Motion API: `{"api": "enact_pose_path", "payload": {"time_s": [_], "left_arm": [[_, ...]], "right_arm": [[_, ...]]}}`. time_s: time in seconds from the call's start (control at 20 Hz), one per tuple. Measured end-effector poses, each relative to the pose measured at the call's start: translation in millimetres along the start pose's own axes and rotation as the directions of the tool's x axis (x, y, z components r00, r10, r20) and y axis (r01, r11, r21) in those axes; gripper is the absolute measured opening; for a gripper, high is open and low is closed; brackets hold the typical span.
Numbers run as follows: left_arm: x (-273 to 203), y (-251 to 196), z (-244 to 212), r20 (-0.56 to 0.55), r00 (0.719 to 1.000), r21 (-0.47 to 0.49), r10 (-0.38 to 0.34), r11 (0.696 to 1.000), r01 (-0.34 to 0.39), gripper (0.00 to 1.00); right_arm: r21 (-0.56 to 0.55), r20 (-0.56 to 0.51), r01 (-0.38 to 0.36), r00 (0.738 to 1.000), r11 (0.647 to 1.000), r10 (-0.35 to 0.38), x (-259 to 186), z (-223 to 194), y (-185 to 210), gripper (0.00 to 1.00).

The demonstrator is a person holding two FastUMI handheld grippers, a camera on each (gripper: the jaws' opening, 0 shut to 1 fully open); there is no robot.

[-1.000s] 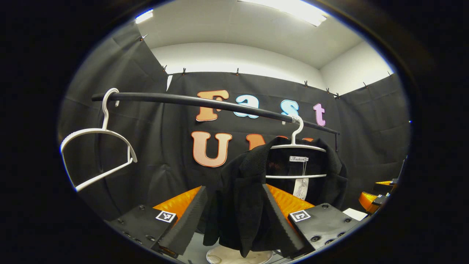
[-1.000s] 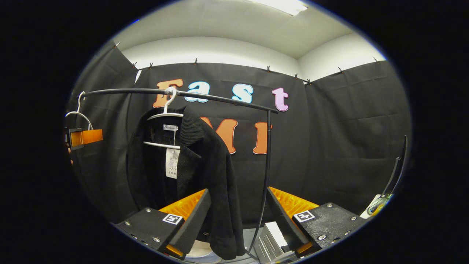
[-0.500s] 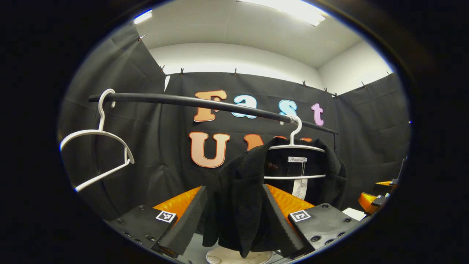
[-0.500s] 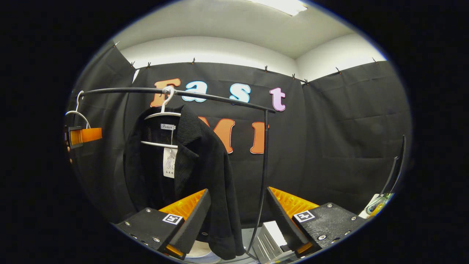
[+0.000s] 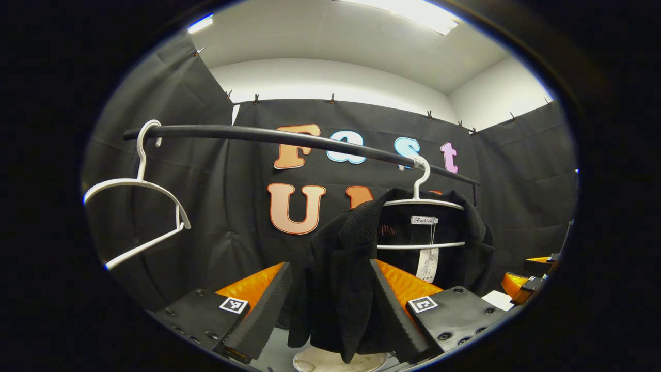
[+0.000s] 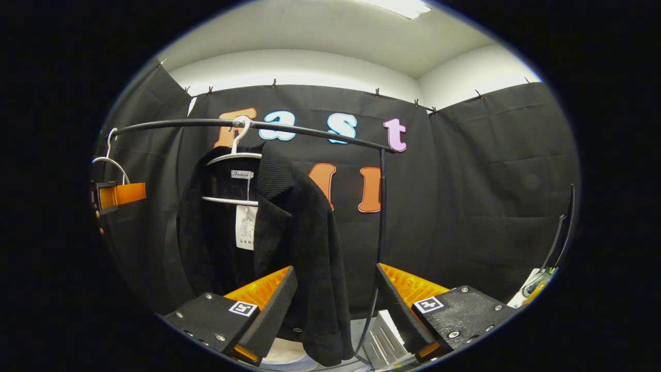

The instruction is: Grasp the clothes on the hanger with both hands and then place them into the laundry hamper below.

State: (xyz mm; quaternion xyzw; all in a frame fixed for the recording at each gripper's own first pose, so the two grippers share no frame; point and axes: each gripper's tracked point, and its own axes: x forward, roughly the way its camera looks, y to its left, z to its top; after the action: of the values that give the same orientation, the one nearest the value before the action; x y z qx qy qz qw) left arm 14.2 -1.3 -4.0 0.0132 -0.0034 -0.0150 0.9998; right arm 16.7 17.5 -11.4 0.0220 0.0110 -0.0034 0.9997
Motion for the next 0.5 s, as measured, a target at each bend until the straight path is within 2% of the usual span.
{"api": "enact_pose_path", "payload": {"time_s": [0.5], "left_arm": [[6.4,17.3,-12.6,-0.022,1.000,0.009,0.015,1.000,-0.015,1.00]], "right_arm": [[0.113,-0.045,-0.060,0.997,0.992,0.066,41.6,-16.5,56.6,0.94]]}}
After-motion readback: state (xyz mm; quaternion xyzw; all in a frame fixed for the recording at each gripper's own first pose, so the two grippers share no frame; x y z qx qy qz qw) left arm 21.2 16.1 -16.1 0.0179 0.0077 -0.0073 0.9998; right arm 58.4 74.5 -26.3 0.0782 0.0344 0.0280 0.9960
